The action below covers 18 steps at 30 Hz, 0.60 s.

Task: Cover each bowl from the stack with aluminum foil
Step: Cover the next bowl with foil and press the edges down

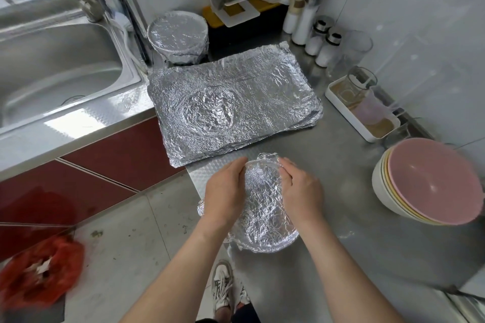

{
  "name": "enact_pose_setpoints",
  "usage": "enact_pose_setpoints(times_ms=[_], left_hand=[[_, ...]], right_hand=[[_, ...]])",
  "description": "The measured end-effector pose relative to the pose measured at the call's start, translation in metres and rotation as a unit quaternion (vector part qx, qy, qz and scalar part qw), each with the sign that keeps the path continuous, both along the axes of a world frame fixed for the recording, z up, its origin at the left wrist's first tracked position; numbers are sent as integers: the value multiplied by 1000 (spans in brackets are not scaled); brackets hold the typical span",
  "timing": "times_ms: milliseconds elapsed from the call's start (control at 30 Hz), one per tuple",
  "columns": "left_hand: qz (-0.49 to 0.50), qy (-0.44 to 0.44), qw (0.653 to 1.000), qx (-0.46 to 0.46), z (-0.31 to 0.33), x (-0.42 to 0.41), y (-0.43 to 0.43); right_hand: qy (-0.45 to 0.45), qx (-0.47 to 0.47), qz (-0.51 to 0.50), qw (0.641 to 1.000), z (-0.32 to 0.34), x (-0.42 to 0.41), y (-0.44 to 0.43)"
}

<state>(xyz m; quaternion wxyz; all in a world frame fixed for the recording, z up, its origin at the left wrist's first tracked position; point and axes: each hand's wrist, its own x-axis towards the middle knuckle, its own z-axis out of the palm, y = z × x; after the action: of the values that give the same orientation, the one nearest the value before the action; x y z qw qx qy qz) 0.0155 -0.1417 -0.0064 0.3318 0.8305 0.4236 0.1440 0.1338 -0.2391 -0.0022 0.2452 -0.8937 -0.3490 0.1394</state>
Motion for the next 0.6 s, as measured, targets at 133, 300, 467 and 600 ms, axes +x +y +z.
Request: enact_pose_setpoints(times_ms=[133,300,467,600], left_hand=[[-63,42,997,27,3,2,12],[-93,50,994,22,3,4,13],[-99,51,994,22,1,6,10],[-110,55,992,24,0,6,11]], right_hand=[[115,46,-73,990,2,0,-7],[224,67,-91,968,7,7,-2],[183,-1,-3,983,8,12,14],[178,-8,57,982,6,14,10]])
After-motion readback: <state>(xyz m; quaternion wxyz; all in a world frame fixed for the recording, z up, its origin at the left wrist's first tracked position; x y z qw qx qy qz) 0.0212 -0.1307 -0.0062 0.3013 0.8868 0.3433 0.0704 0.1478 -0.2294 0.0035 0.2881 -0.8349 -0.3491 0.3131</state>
